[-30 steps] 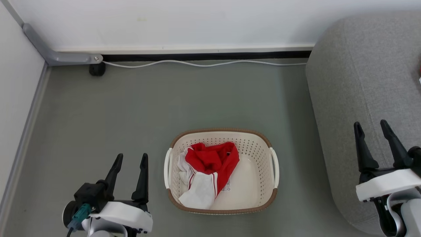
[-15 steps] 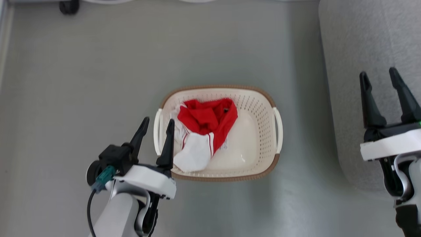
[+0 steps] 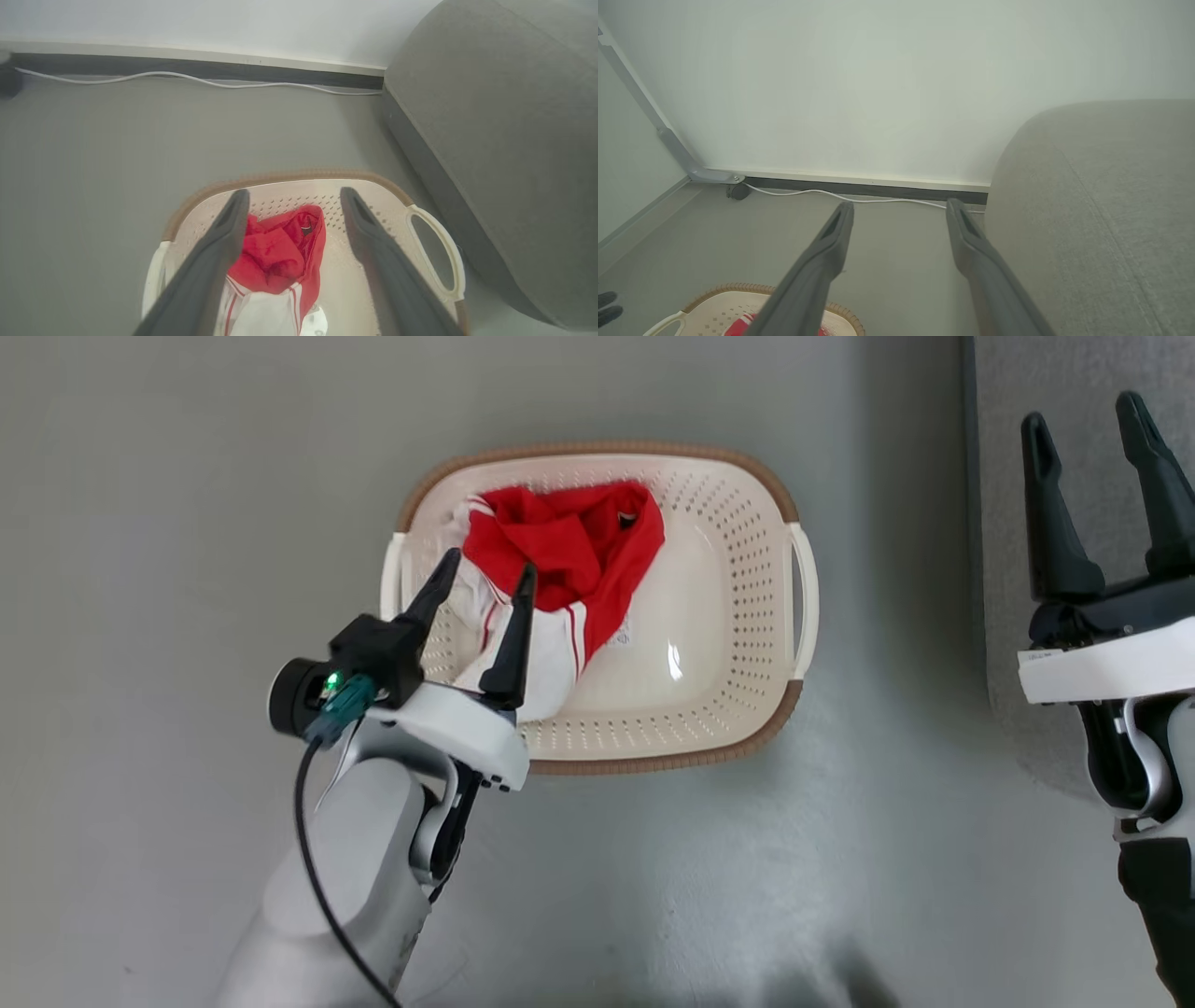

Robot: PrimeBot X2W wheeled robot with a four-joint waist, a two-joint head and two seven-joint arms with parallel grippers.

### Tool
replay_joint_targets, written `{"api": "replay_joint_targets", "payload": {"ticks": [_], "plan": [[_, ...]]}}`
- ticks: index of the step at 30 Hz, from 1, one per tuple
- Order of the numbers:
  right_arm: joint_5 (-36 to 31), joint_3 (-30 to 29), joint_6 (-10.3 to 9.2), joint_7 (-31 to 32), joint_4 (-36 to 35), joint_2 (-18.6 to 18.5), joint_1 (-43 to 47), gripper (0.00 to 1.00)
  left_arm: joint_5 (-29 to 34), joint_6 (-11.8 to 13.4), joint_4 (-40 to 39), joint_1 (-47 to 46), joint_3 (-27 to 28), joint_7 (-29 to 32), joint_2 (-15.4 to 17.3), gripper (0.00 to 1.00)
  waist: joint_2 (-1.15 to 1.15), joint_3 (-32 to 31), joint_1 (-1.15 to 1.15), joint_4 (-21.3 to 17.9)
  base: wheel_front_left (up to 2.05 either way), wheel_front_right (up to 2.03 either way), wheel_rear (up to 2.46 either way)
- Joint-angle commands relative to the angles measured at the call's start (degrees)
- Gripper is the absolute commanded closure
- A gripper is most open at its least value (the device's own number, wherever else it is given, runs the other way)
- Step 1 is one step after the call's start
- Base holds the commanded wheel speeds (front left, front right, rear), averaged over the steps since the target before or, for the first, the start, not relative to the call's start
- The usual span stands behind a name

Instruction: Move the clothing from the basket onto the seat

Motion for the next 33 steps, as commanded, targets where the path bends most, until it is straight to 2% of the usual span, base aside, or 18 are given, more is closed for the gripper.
{"api": "replay_joint_targets", "payload": {"ticks": [1, 9, 14, 16, 24, 33], "plan": [[0.69, 1.23, 0.23, -0.60, -1.85, -0.50, 0.08, 0.00, -0.56, 0.33, 1.29, -1.62, 0.23, -0.35, 0.54, 0.00, 0.00, 2.32, 0.00, -1.16, 0.00, 0.00, 0.00], [1.05, 3.75, 0.23, -0.60, -2.16, 1.15, -2.33, 0.00, -0.97, 0.71, 15.34, -12.44, -7.89, -0.35, 0.54, 0.00, 0.00, 5.29, 0.00, -3.45, 0.00, 0.00, 0.00], [1.36, 5.15, 0.23, -0.60, -2.48, 2.23, -3.27, 0.00, -3.86, 0.76, 24.83, -18.97, -14.19, 0.33, 0.54, 0.00, 0.00, 6.60, 0.00, -5.03, 0.00, 0.00, 0.00], [1.49, 5.59, 0.23, -0.60, -2.70, 2.65, -3.53, 0.00, -5.23, 1.27, 27.62, -21.40, -16.57, 2.46, 0.54, 0.00, 0.00, 7.25, 0.00, -5.72, 0.00, 0.00, 0.00], [1.69, 7.51, 0.23, -0.60, -3.71, 4.44, -4.65, 0.00, -11.01, 3.02, 33.62, -28.68, -22.33, 10.39, 0.54, 0.00, 0.00, 9.96, 0.00, -8.62, 0.00, 0.00, 0.00], [2.05, 9.02, 0.23, -0.60, -5.38, 6.10, -6.43, 0.00, -11.23, 5.19, 38.83, -34.06, -27.04, 15.18, 0.54, 0.00, 0.00, 13.16, 0.00, -10.87, 0.00, 0.00, 0.00]]}}
